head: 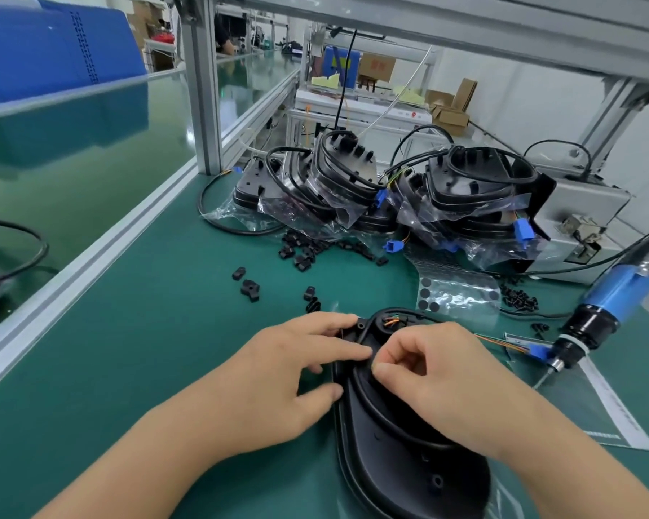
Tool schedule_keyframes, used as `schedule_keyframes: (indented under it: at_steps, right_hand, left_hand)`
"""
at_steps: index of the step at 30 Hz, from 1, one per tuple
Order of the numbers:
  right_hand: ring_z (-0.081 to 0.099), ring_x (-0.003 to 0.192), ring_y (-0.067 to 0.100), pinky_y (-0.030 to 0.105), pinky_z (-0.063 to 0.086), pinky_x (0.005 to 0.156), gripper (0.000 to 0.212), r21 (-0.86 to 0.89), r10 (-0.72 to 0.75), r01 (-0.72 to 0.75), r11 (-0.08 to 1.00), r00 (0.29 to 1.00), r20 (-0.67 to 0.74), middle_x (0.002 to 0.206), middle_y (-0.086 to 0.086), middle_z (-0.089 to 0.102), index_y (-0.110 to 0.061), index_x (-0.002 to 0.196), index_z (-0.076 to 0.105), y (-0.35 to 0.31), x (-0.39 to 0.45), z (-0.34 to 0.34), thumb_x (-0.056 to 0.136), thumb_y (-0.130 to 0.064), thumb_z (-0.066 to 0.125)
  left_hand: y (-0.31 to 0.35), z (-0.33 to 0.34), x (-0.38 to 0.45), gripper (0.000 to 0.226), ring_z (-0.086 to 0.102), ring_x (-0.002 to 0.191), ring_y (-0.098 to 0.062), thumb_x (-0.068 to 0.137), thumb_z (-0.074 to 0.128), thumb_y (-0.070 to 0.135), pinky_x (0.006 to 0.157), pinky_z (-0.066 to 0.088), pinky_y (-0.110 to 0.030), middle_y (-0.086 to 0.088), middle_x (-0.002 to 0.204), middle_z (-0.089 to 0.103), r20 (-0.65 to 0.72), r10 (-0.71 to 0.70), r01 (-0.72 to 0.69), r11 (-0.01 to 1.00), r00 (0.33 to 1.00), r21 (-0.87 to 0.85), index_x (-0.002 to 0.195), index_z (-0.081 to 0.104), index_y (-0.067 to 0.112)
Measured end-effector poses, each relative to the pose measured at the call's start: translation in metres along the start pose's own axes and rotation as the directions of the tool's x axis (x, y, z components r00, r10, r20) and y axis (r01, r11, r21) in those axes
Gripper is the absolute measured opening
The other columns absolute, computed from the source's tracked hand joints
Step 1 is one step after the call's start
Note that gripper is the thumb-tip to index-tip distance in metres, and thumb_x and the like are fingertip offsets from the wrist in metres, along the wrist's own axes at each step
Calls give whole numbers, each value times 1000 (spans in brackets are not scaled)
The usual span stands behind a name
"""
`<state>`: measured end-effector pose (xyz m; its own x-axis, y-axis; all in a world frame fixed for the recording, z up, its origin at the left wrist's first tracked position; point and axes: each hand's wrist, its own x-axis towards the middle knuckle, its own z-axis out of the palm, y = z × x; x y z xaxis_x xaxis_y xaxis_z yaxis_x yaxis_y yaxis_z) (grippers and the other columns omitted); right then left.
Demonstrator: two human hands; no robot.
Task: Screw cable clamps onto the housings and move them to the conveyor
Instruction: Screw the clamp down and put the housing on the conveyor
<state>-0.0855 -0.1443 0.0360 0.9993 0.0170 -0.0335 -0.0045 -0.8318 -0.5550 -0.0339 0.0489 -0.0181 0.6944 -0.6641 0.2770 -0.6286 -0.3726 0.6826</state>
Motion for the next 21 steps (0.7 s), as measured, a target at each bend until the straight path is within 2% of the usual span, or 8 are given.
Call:
schedule_keyframes:
  at_steps: [6,14,21]
  right_hand:
    - [53,58,5,33,51,66,13,8,22,-22,1000,999,-38,64,-19,62,-30,73,66,-1,-3,4,84,-34,63]
    - [51,60,3,27,45,63,15,-34,36,-39,999,995,-90,64,-25,60,-33,70,63,0,-5,9,84,-36,61]
    - [53,64,2,25,46,65,9,-82,22,-35,996,989,-145,67,-24,61,-34,73,62,1,-6,14,81,-39,63]
  left_hand:
    - [-1,1,-2,51,36,129,15,82,62,25,90,45,-12,36,143,36,-3,-3,3,1000,1000,1,124,56,53]
    - [4,1,-2,52,41,123,16,85,65,18,88,41,-6,33,144,37,-13,-17,17,1000,1000,14,123,57,51]
    - [4,2,-3,52,36,127,17,84,64,19,87,40,-3,33,144,37,-12,-29,30,1000,999,5,124,56,51]
